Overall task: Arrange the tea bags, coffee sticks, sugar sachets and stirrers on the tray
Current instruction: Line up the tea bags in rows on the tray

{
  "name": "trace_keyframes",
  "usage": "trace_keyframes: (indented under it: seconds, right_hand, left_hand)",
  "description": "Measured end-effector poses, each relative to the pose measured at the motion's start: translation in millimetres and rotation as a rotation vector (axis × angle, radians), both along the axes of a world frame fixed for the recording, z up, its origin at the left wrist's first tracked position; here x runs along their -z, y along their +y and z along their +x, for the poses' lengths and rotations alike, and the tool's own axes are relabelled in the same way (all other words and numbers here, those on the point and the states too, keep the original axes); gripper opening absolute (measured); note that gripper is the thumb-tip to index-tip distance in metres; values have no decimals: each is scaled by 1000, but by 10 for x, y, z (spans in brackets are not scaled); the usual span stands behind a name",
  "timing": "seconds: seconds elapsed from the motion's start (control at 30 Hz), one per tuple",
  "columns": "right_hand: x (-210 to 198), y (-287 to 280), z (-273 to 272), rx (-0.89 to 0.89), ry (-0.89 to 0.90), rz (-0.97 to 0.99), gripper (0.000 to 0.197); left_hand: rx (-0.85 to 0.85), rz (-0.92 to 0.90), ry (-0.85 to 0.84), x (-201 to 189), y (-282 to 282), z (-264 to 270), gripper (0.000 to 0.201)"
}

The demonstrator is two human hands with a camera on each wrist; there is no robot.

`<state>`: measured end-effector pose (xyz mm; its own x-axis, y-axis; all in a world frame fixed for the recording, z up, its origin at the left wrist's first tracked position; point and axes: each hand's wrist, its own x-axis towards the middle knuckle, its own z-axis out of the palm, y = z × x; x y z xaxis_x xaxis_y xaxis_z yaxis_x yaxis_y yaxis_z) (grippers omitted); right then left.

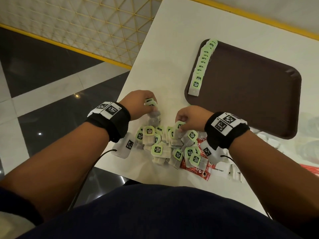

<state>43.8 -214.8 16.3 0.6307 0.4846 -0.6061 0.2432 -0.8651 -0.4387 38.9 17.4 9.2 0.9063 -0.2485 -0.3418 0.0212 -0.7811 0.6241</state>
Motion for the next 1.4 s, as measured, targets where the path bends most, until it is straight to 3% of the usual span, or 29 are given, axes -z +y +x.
trace_keyframes:
  seconds: [0.23,0.37,0.53,0.87,1.1,1.2,1.33,1.4]
  right_hand:
    - [-171,-255,209,341,-27,167,12]
    - [-142,-427,435,499,-122,204,20]
    - [0,-487,666,539,-107,167,31]
    - [229,-480,924,775,-42,247,17]
    - [327,-483,964,856,-82,305,19]
    - [358,-513,983,855,-103,289,25]
    - [290,-548,963,785,-267,206,30]
    - [220,-570,938,798,-177,305,28]
  left_hand:
    - [-76,-216,93,-125,-226,141,10]
    - [-86,-274,109,-124,-373,251,8]
    - [-110,-255,105,-67,-524,398,16]
    - [-139,-246,60,49,-686,549,30]
    - [-199,-272,60,102,-716,616,29]
    - [-235,-281,62,123,-753,648,32]
    - [-275,-339,69,144,-847,663,34]
    - [-320,-404,68,154,-890,656,35]
